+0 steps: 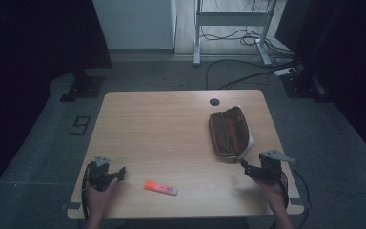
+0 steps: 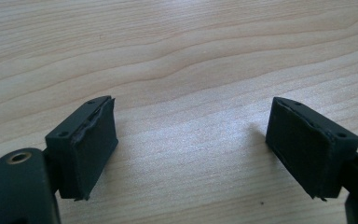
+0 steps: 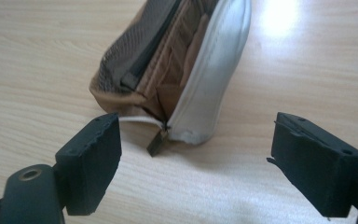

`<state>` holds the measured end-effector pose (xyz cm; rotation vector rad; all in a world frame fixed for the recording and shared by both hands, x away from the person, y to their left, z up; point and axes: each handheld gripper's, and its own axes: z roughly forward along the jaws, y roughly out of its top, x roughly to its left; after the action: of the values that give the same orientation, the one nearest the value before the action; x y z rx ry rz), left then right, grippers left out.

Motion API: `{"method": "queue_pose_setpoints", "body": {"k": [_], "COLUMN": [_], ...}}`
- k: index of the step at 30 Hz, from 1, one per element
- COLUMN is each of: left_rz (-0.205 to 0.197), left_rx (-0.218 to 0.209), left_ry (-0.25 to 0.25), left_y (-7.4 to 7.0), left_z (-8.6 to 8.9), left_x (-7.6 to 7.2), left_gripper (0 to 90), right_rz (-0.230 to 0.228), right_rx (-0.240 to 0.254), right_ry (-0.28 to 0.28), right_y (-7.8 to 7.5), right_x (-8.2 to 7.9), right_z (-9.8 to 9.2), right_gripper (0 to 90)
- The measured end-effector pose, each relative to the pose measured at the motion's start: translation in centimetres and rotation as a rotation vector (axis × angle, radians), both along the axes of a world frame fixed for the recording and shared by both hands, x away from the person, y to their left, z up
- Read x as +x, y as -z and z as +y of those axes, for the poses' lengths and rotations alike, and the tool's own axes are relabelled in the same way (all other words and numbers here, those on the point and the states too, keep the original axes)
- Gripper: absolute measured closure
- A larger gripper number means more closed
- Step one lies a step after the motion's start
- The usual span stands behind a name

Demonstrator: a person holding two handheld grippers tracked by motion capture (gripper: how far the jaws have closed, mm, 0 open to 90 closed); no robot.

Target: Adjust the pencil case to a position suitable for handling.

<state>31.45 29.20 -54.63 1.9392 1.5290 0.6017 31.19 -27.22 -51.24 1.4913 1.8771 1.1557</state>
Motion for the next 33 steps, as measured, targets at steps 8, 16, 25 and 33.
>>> {"method": "queue_pose_setpoints", "body": {"k": [8, 16, 25, 33], "left_rz": [0.0, 0.0, 0.0, 0.0], "left_rx": [0.0, 0.0, 0.0, 0.0], "left_ry": [0.0, 0.0, 0.0, 0.0], "left_y": [0.0, 0.0, 0.0, 0.0], "left_z": [0.0, 0.0, 0.0, 0.0], "left_x": [0.0, 0.0, 0.0, 0.0], "left_gripper": [16.0, 16.1, 16.1, 16.0], "right_rz": [-0.032, -0.042, -0.049, -0.042], "right_rx": [0.018, 0.011, -0.007, -0.006], "right_ry": [-0.006, -0.018, -0.013, -0.001], "right_y": [-1.0, -1.6, -2.5, -2.3], "right_x": [0.3, 0.9, 2.6, 4.8], "right_z": [0.1, 0.8, 1.0, 1.5], "right_gripper": [16.2, 16.1, 16.3, 19.5]}}
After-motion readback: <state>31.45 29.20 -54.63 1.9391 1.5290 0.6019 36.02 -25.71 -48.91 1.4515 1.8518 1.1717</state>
